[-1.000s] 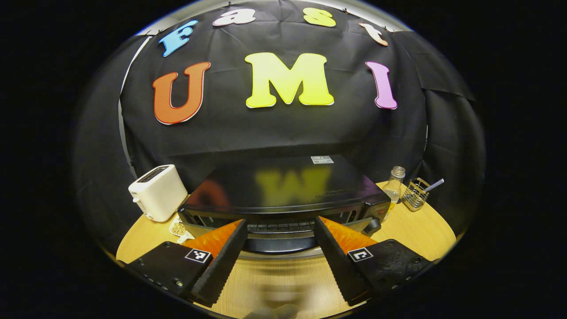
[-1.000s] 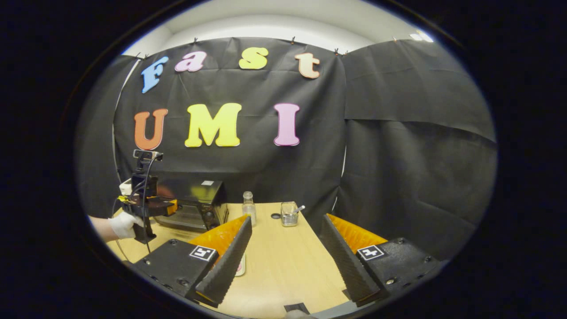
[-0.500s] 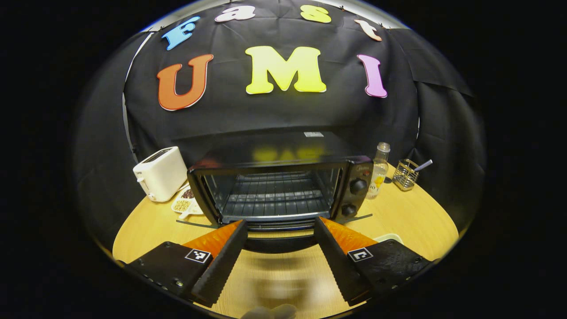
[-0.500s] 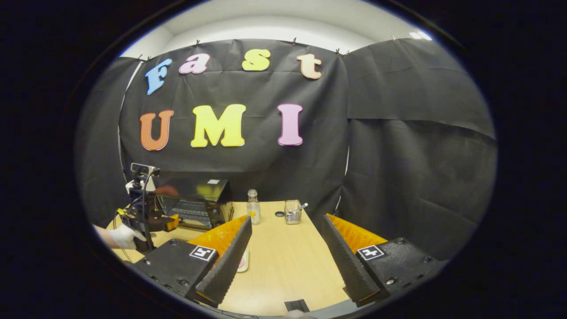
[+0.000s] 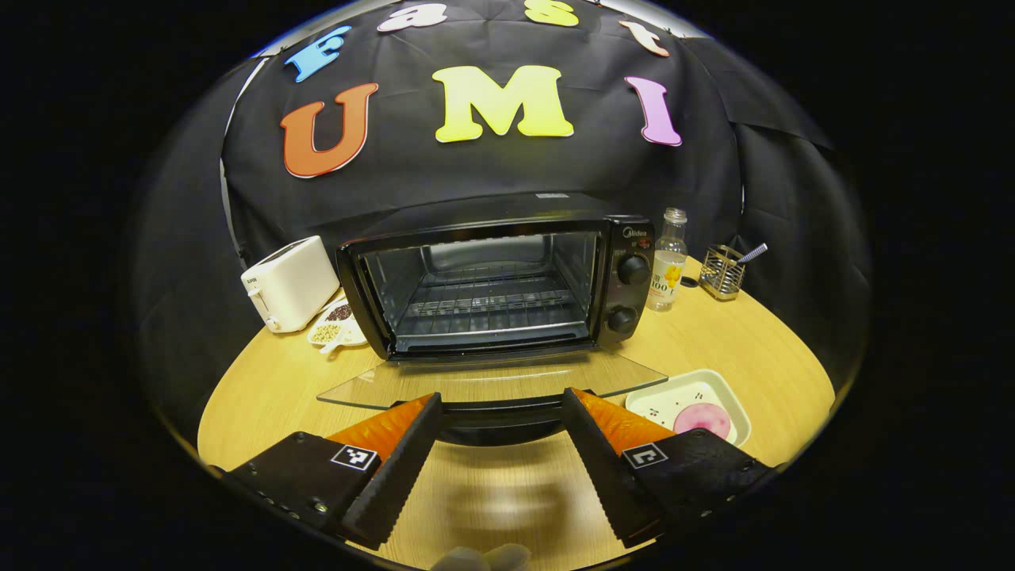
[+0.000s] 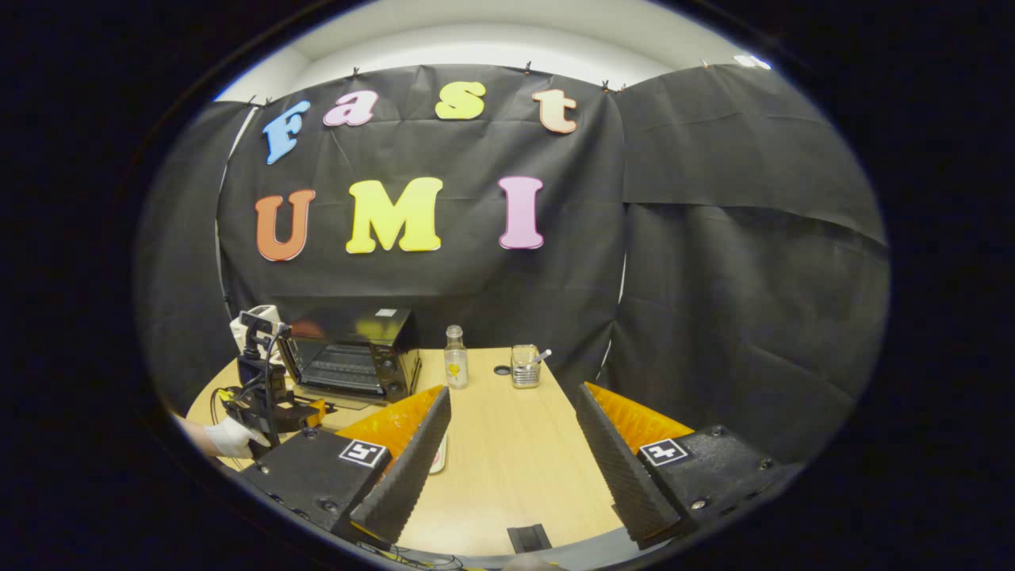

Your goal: Open the electric oven with the left hand, put the food in, and close the electric oven.

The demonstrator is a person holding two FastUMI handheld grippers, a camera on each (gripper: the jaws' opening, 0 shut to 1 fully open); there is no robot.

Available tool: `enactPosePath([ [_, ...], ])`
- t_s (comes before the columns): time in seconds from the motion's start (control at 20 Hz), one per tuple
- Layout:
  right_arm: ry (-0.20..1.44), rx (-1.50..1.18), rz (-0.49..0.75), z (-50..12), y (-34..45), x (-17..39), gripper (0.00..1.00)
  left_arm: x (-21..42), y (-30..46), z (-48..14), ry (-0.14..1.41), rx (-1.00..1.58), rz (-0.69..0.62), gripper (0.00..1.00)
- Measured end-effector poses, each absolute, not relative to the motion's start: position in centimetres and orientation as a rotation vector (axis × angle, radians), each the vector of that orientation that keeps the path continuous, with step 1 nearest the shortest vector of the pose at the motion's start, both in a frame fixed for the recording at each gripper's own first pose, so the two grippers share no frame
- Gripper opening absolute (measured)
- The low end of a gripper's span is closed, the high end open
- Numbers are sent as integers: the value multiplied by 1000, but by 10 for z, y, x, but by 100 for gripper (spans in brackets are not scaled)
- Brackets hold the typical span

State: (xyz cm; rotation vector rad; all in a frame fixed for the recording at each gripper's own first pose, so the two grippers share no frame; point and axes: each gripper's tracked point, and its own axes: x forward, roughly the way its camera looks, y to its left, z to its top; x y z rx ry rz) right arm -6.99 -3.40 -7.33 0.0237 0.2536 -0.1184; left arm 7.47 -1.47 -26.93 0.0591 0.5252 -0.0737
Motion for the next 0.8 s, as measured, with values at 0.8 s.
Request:
enactPosePath([
  [0.8,320,20,-137,-98,-30,-84,100,52,-28,-345,688,94,-105,95],
])
